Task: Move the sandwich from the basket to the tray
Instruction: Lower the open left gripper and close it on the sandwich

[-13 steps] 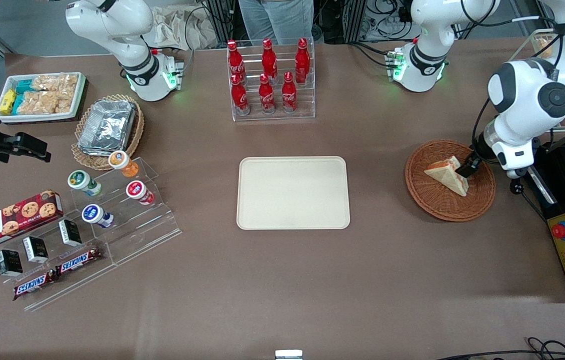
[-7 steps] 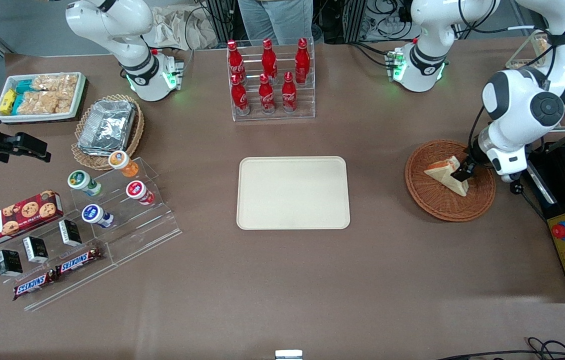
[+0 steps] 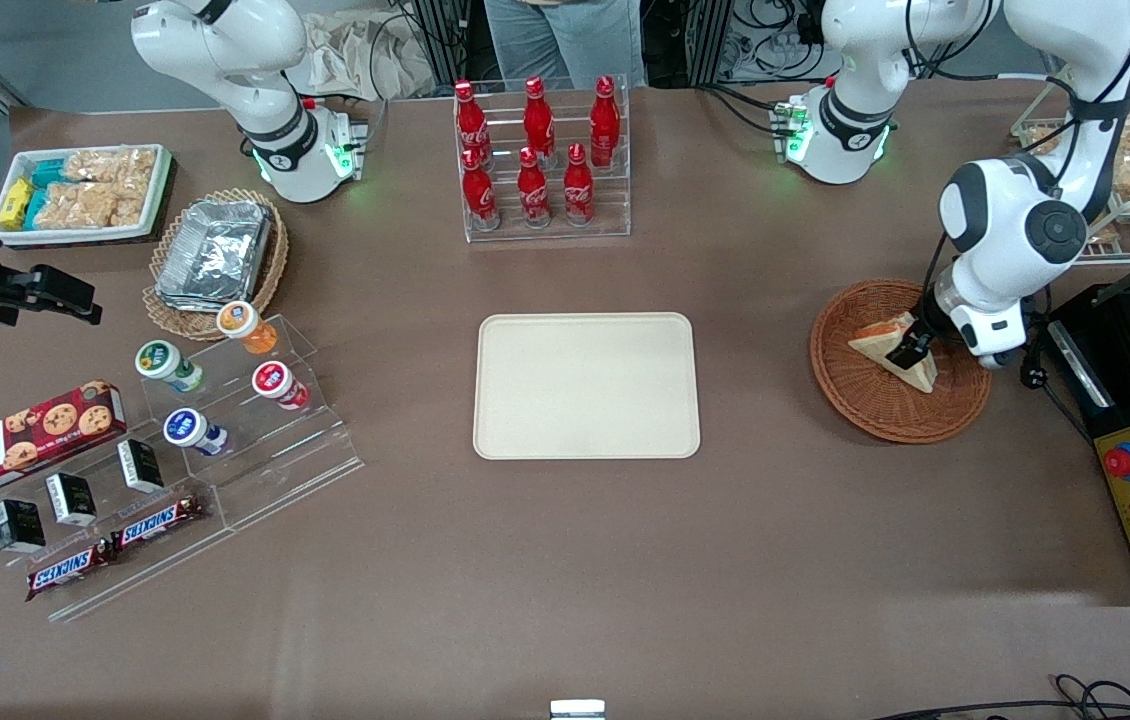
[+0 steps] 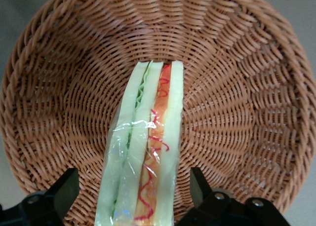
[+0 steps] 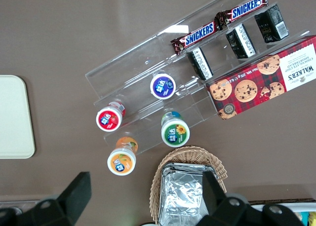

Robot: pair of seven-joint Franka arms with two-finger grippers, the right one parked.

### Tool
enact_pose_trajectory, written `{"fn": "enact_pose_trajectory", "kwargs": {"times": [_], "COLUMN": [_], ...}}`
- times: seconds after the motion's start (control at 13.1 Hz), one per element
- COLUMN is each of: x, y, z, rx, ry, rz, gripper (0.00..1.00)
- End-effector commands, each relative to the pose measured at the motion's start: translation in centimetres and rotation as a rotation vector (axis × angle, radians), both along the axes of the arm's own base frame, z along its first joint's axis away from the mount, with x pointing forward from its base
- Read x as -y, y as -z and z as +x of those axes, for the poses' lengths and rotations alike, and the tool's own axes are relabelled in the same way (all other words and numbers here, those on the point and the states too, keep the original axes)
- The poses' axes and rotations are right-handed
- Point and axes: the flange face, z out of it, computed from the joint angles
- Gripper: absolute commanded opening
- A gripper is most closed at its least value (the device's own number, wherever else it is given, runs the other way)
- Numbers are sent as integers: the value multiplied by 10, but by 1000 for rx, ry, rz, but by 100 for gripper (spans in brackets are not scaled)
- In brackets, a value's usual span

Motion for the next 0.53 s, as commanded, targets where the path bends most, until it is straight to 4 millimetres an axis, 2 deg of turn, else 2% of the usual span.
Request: {"fn": "enact_pose_trajectory", "kwargs": {"times": [0.0,0.08,0.15,0.23,0.3,0.38,0.46], "x": [1,0,0,1,1,1,3], "y": [11,11,16,16,16,16,16], "z": [-3,-2,-3,-3,-3,-3,-2], "rx": [27,36,29,30,30,29,30], "ry": [-18,-18,-20,-19,-19,-17,-12], "rz": [1,2,1,1,1,1,1], "gripper": [100,97,88,73,52,27,8]}}
